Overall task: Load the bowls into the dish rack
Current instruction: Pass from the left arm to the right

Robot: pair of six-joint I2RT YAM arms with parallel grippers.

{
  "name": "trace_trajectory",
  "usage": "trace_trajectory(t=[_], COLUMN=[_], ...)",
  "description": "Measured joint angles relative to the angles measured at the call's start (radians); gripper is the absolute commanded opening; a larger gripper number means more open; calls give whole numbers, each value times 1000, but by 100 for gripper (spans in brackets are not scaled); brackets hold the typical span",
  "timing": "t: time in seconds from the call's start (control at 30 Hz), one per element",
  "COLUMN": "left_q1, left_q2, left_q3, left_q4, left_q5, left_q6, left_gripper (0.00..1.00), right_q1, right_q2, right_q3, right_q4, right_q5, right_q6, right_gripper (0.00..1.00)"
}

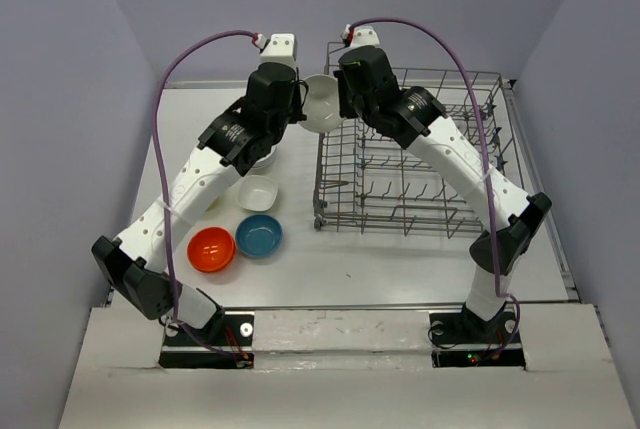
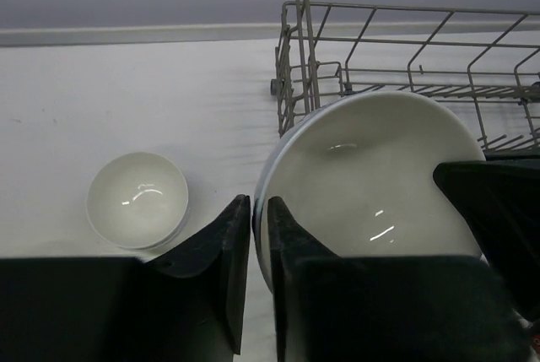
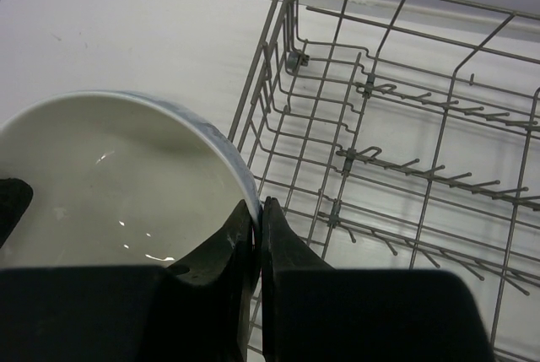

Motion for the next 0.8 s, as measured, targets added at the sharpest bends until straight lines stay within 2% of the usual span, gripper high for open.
trace_trajectory(t=[0.27, 0.5, 0.67, 0.8], left_q1=[0, -1, -1, -1], left_q2=[-14, -23, -93, -257], left_q3=[0, 0, -22, -113], left_q4=[53, 64, 77, 116], left_q5=[0, -11, -50, -72], left_q6=[-5, -6, -10, -10], left_gripper=[53, 62, 67, 68], right_q1=[0, 0, 0, 0], right_q2=[1, 1, -47, -130], right_q3=[0, -1, -71, -151], right_q4=[-37, -40, -40, -55], right_q5=[13, 46, 156, 315], right_q6=[-12, -21, -39, -66], right_gripper=[1, 1, 1, 1])
